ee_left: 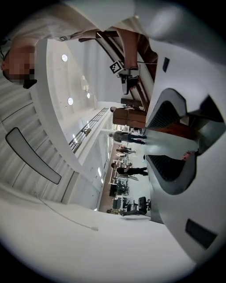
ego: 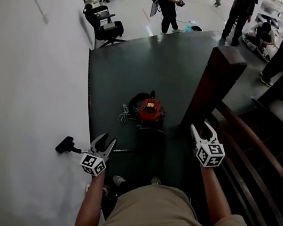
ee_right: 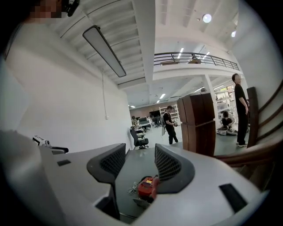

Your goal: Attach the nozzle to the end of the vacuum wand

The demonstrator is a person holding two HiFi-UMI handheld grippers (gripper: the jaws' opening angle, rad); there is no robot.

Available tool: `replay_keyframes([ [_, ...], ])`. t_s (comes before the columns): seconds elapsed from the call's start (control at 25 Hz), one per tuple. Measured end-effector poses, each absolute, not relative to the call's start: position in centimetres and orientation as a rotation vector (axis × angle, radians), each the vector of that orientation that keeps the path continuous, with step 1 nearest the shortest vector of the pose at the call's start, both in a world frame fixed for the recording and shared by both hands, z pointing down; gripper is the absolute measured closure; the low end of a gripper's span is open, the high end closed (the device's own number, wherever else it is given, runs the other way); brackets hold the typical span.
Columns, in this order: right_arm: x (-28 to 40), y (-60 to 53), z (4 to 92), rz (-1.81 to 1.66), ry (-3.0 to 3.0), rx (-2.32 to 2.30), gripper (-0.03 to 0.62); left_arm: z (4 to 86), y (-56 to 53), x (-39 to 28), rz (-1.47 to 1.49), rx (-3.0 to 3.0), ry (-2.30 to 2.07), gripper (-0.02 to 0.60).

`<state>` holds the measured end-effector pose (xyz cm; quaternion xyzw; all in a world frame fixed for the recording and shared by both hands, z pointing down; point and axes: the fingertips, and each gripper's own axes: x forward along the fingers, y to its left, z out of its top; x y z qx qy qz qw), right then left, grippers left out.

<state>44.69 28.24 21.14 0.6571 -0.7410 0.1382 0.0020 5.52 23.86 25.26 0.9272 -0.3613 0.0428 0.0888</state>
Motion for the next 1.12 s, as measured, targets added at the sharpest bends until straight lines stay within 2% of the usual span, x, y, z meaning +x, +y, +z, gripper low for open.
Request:
replay_keyframes([
  [0.08, 44.6, 28.5, 22.5, 0.499, -2.304, 2.056, 0.387, 26.3, 24.3, 6.2, 0.156, 2.747, -1.053, 0.393],
  [0.16, 44.2, 28.7, 23.3, 0.546, -2.266, 2.056, 0.482, 26.8, 24.5, 6.5, 0.17, 2.73, -1.04, 0.393],
  [0.2, 43.8, 28.7, 23.4, 0.548, -2.261, 2.048, 0.49, 26.9, 24.6, 6.7, 0.172, 2.719, -1.034, 0.393],
  [0.68, 38.4, 28.4, 22.2, 0.48, -2.416, 1.928, 0.497, 25.4, 24.7, 8.5, 0.183, 2.749, -0.962, 0.393],
  [1.12, 38.5, 29.7, 23.9, 0.586, -2.439, 1.916, 0.497, 25.2, 26.0, 11.5, 0.155, 2.766, -0.89, 0.393],
])
